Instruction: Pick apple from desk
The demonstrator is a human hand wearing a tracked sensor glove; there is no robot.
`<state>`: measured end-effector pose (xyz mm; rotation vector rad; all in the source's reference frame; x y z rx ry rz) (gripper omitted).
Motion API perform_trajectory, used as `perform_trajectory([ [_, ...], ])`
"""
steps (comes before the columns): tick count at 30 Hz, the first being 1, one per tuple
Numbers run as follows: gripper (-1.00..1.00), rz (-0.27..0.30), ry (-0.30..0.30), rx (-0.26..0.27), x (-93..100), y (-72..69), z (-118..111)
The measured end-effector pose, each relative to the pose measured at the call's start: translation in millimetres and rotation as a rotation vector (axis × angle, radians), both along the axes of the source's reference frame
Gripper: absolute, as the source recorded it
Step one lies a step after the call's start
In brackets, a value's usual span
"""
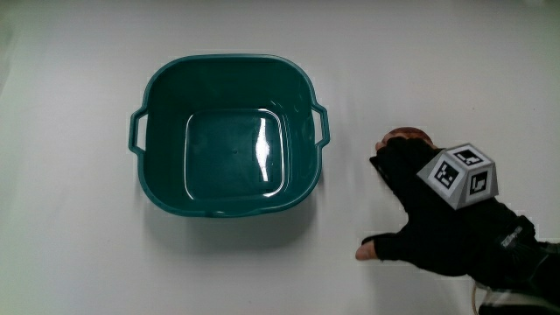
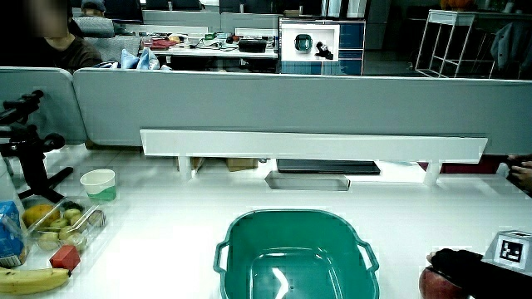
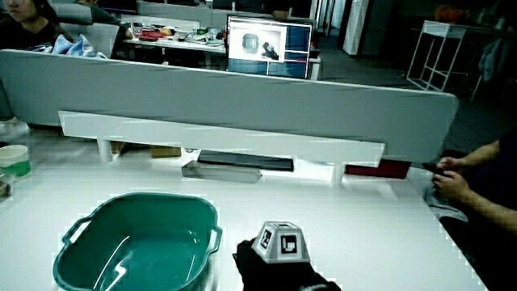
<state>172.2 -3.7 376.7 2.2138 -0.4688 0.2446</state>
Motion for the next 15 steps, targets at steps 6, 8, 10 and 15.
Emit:
perform_trajectory([
  [6, 0.00, 0.068, 0.032, -0.024, 15.4, -16.1, 17],
  [8, 0.00, 0.088, 0.040, -0.024, 21.1, -21.3, 23],
  [10, 0.00, 0.102, 0.034, -0.039, 24.0, -25.4, 26],
  [15, 0.00, 0.144, 0.059, -0.043, 35.2, -35.4, 38],
])
